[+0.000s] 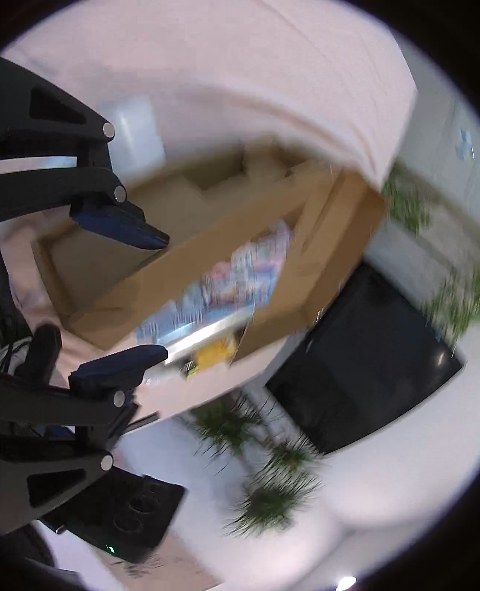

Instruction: Organize rigid objects

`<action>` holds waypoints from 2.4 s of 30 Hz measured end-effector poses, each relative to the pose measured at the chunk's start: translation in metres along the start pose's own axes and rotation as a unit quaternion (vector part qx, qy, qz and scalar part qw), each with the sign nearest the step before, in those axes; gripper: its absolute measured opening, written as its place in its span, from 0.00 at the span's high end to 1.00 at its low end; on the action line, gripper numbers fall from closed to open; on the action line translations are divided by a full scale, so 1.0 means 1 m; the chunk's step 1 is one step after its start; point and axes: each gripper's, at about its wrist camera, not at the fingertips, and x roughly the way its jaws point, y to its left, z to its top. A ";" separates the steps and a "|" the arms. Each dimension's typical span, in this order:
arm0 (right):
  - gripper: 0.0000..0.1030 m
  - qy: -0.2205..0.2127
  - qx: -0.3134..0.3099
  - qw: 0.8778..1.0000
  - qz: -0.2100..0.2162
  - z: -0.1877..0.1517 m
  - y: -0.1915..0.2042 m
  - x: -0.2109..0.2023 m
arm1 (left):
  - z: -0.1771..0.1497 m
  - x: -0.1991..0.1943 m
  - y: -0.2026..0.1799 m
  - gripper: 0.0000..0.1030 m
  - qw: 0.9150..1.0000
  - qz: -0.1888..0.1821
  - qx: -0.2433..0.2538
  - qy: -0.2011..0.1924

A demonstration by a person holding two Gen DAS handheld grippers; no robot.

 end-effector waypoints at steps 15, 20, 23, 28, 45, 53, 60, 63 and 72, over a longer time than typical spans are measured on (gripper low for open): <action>0.76 0.061 0.022 0.998 0.019 0.018 -0.026 0.056 | -0.046 -0.024 0.053 0.49 0.985 0.143 -0.099 0.011; 0.80 0.108 -0.006 0.994 0.006 0.001 -0.013 0.092 | -0.061 -0.005 0.047 0.62 0.979 0.183 -0.084 0.036; 0.80 0.116 -0.014 0.993 -0.015 -0.006 -0.009 0.107 | -0.063 -0.006 0.045 0.83 0.973 0.219 -0.069 0.021; 0.81 0.081 -0.024 0.996 0.001 0.004 0.006 0.103 | -0.045 -0.029 0.026 0.84 0.968 0.248 -0.023 -0.030; 0.83 -0.048 0.092 0.995 0.002 0.197 -0.085 0.096 | 0.213 0.054 0.003 0.87 0.965 0.214 0.146 -0.040; 0.82 0.072 0.163 0.984 0.001 0.247 -0.155 0.257 | 0.247 0.127 0.104 0.87 0.975 0.211 0.061 0.047; 0.81 0.103 0.186 0.977 0.006 0.253 -0.166 0.299 | 0.233 0.134 0.115 0.87 0.965 0.245 0.077 0.053; 0.76 0.113 0.194 0.974 0.001 0.254 -0.166 0.314 | 0.236 0.121 0.113 0.87 0.960 0.263 0.084 0.045; 0.00 -0.022 0.070 0.996 -0.056 0.186 -0.156 0.152 | 0.140 0.041 0.036 0.01 0.972 0.184 0.133 -0.062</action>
